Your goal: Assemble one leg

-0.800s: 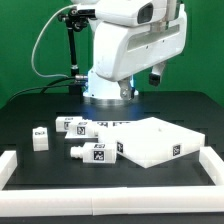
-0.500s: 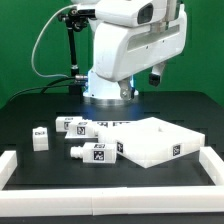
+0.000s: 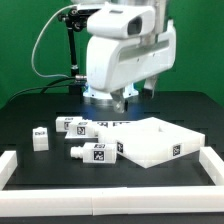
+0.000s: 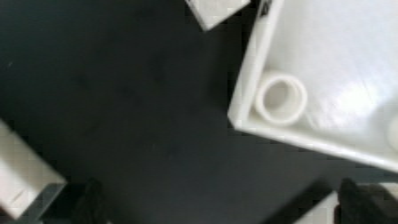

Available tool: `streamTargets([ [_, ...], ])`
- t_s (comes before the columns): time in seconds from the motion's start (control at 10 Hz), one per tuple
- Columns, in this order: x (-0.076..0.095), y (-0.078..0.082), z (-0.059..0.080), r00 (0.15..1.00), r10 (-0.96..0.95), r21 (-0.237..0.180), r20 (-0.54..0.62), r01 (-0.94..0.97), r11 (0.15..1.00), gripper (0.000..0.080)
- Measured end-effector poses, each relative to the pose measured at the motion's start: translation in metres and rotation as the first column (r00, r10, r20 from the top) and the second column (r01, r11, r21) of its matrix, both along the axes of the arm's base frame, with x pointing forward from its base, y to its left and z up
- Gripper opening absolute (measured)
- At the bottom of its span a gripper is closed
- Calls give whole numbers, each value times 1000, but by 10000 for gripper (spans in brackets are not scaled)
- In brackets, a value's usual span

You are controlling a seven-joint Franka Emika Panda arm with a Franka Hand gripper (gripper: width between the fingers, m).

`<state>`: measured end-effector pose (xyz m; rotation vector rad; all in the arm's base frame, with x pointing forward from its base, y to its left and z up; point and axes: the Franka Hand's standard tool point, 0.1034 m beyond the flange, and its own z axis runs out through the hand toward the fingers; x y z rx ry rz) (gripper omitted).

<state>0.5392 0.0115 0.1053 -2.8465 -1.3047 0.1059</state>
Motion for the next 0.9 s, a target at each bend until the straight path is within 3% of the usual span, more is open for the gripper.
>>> streamTargets([
  [0.2,-3,-5,-27,994,14,17,111,-16,1000,650],
  [0.6,-7,-4,-27,997,14,15,81,-15,1000,650],
  [0.8,-34,-2,-59,997,15,25,79,-17,1000,650],
  [0.9,-35,-2,-71,996,18,29,90,-21,999,650],
])
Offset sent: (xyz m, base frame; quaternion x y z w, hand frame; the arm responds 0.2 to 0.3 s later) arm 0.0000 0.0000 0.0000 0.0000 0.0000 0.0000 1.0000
